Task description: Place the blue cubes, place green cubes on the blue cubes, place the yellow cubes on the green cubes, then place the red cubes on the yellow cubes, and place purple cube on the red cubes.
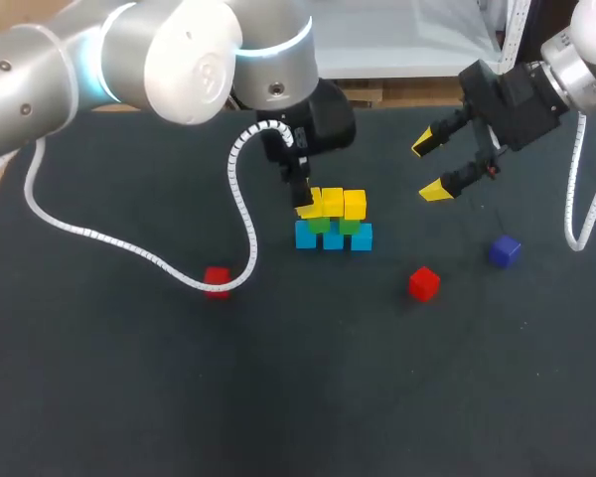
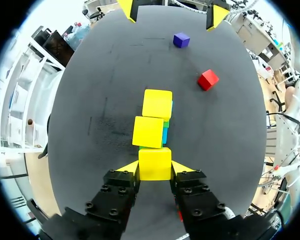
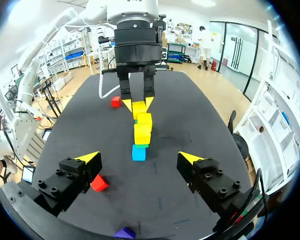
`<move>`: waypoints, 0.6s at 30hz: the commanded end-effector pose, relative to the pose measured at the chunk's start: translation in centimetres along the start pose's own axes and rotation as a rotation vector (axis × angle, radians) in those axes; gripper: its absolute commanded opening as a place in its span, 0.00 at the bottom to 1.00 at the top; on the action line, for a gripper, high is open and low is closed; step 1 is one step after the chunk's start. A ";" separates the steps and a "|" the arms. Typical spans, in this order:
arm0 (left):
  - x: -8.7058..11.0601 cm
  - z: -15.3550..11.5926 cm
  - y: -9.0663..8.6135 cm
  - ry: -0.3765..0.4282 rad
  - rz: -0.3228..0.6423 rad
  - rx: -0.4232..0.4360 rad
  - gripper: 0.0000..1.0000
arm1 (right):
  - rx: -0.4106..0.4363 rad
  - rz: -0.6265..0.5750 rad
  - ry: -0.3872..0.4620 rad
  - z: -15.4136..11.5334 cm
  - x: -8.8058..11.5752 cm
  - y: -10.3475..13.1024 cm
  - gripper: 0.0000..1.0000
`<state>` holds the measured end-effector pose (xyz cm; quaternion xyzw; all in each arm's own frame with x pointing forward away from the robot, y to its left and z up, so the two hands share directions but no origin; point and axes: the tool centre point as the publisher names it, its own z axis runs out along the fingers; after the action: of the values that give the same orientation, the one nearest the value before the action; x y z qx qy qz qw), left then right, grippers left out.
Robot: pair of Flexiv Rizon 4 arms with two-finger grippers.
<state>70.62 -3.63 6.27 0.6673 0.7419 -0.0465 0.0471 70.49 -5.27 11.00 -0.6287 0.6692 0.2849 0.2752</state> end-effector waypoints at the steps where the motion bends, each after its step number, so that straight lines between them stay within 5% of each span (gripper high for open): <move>1: -0.2 0.0 0.3 0.005 0.000 0.008 0.00 | 0.000 -0.001 -0.001 0.0 0.0 0.0 1.00; 18: -0.3 0.1 0.3 0.003 0.003 0.015 0.00 | 0.000 -0.001 -0.001 0.0 0.0 0.0 1.00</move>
<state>70.61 -3.81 6.19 0.6678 0.7413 -0.0496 0.0455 70.49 -5.27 10.99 -0.6287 0.6692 0.2849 0.2752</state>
